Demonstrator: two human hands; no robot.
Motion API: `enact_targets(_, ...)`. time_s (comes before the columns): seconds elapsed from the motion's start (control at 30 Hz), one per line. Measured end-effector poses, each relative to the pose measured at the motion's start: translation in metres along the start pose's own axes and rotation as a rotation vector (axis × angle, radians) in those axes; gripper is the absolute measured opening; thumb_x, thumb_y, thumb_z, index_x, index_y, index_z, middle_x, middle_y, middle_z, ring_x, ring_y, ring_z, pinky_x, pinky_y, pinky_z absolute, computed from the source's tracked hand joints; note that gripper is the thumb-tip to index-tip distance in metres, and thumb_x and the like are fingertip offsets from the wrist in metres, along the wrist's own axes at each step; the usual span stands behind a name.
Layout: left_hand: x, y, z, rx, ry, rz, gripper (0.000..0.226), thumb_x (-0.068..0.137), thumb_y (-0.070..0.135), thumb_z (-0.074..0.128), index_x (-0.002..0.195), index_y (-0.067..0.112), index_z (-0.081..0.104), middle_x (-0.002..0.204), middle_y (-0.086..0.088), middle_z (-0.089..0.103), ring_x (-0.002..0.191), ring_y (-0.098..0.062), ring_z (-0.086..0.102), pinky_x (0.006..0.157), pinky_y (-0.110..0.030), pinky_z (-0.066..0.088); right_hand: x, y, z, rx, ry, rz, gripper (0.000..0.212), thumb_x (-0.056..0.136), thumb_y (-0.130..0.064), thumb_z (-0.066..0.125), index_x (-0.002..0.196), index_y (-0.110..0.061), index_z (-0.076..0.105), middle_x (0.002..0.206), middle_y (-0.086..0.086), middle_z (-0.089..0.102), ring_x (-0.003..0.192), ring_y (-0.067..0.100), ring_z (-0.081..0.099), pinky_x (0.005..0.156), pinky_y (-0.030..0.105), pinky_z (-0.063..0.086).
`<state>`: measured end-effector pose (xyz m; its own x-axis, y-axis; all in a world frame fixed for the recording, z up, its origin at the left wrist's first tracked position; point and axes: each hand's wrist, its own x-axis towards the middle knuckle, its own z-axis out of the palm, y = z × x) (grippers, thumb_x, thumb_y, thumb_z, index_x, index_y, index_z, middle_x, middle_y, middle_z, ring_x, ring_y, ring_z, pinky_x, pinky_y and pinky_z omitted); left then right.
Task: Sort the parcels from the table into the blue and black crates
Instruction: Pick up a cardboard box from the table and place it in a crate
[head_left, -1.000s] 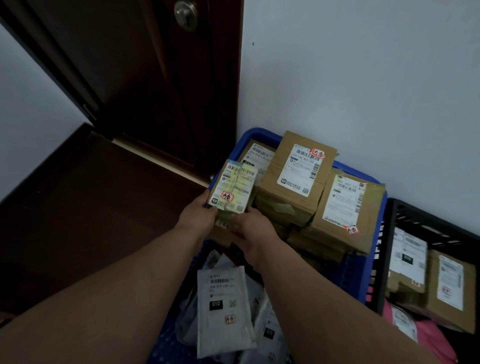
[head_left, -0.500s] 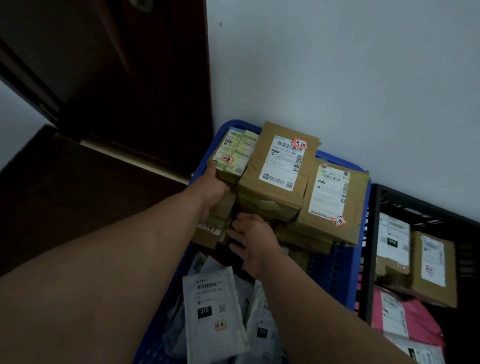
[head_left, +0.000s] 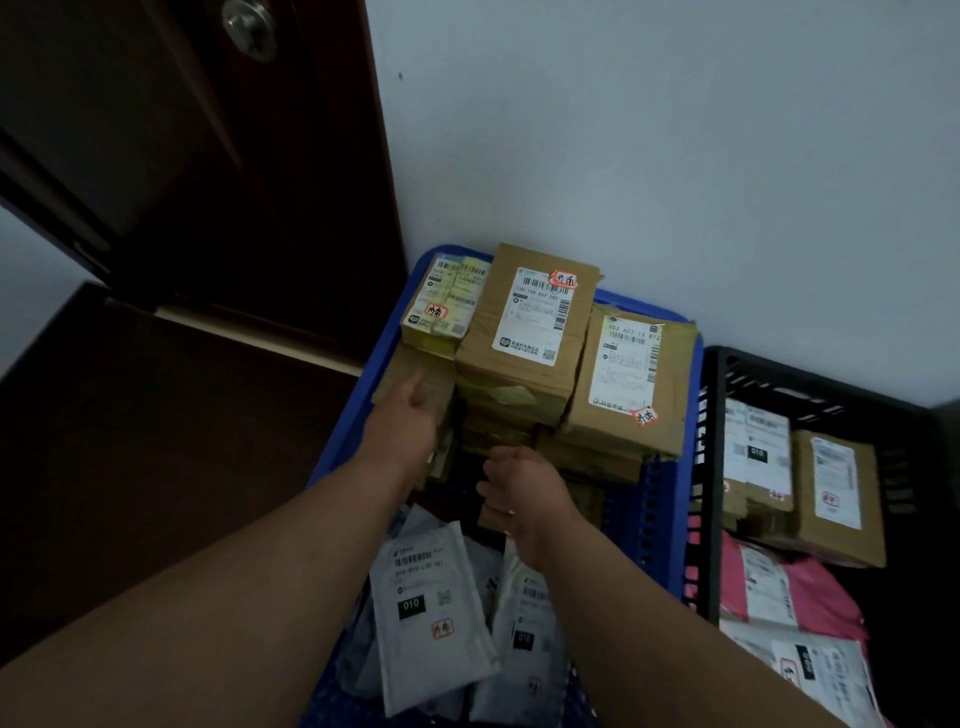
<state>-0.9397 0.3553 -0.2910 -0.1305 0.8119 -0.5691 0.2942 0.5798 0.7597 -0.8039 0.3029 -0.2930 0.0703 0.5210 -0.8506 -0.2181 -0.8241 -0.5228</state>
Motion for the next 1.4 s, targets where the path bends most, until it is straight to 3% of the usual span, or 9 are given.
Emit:
enact_targets(0.17,-0.04,-0.005,0.007,0.051,-0.023,-0.005,0.049,0.098,0.023,0.046,0.146,0.027,0.039,0.142,-0.004,0.047,0.114,-0.018,0.049,0.094,-0.031,0.041,-0.021,0.002,-0.008,-0.101,0.018,-0.037,0.018,0.096,-0.02,0.056,0.114,-0.018,0.056,0.109,0.009,0.061,0.097,0.023,0.059,0.079,0.035,0.047)
enact_targets(0.47,-0.138,-0.003,0.065,0.012,-0.036,-0.05,0.04,0.099,0.026,0.047,0.139,0.02,0.048,0.135,-0.006,0.053,0.116,-0.022,0.053,0.102,-0.041,0.046,-0.086,0.017,-0.088,-0.191,-0.004,-0.15,0.015,0.1,-0.036,0.048,0.102,-0.022,0.054,0.112,0.005,0.059,0.101,0.022,0.059,0.086,0.038,0.049)
enact_targets(0.57,-0.181,0.0,0.108,0.043,-0.038,-0.029,0.037,0.099,0.026,0.047,0.135,0.019,0.052,0.126,-0.008,0.059,0.112,-0.025,0.056,0.1,-0.041,0.047,-0.116,0.029,-0.145,-0.181,0.011,-0.196,0.018,0.101,-0.035,0.047,0.099,-0.018,0.052,0.1,0.006,0.055,0.082,0.02,0.057,0.076,0.036,0.047)
enact_targets(0.67,-0.231,0.004,0.166,0.042,-0.073,-0.006,0.031,0.098,0.023,0.049,0.128,0.017,0.056,0.117,-0.009,0.062,0.106,-0.027,0.059,0.093,-0.039,0.049,-0.153,0.046,-0.221,-0.272,0.06,-0.286,0.019,0.099,-0.039,0.047,0.098,-0.021,0.054,0.104,0.004,0.058,0.096,0.024,0.06,0.085,0.039,0.05)
enact_targets(0.8,-0.305,0.015,0.271,0.091,-0.198,0.064,0.027,0.097,0.021,0.05,0.122,0.016,0.059,0.106,-0.01,0.065,0.089,-0.023,0.061,0.072,-0.03,0.049,-0.213,0.074,-0.346,-0.352,0.179,-0.395,0.027,0.098,-0.042,0.047,0.1,-0.018,0.059,0.106,0.003,0.06,0.099,0.022,0.058,0.079,0.036,0.046)
enact_targets(1.0,-0.399,0.054,0.435,0.152,-0.43,0.178,0.015,0.097,0.026,0.052,0.109,0.021,0.06,0.105,-0.003,0.062,0.093,-0.021,0.06,0.075,-0.033,0.049,-0.282,0.109,-0.528,-0.198,0.459,-0.385,0.027,0.101,-0.038,0.044,0.104,-0.014,0.057,0.111,0.009,0.059,0.106,0.029,0.058,0.087,0.045,0.049)
enact_targets(1.07,-0.423,0.058,0.476,0.197,-0.465,0.25,0.016,0.098,0.027,0.052,0.109,0.021,0.061,0.1,-0.002,0.063,0.091,-0.02,0.061,0.077,-0.036,0.052,-0.293,0.125,-0.572,-0.143,0.493,-0.358,0.025,0.102,-0.038,0.043,0.103,-0.016,0.054,0.115,0.011,0.057,0.101,0.031,0.058,0.077,0.046,0.046)
enact_targets(1.2,-0.45,0.056,0.542,0.318,-0.534,0.287,0.014,0.1,0.03,0.049,0.111,0.023,0.054,0.1,0.002,0.057,0.09,-0.017,0.057,0.08,-0.039,0.049,-0.297,0.155,-0.636,-0.033,0.493,-0.301,0.017,0.103,-0.037,0.043,0.097,-0.024,0.052,0.121,0.01,0.055,0.116,0.038,0.054,0.072,0.039,0.039)
enact_targets(1.4,-0.448,0.058,0.619,0.409,-0.626,0.232,0.016,0.101,0.03,0.048,0.111,0.02,0.056,0.105,-0.004,0.058,0.094,-0.025,0.057,0.082,-0.045,0.049,-0.302,0.164,-0.709,-0.001,0.634,-0.203,0.027,0.103,-0.036,0.041,0.11,-0.014,0.056,0.119,0.01,0.058,0.114,0.031,0.057,0.072,0.038,0.041)
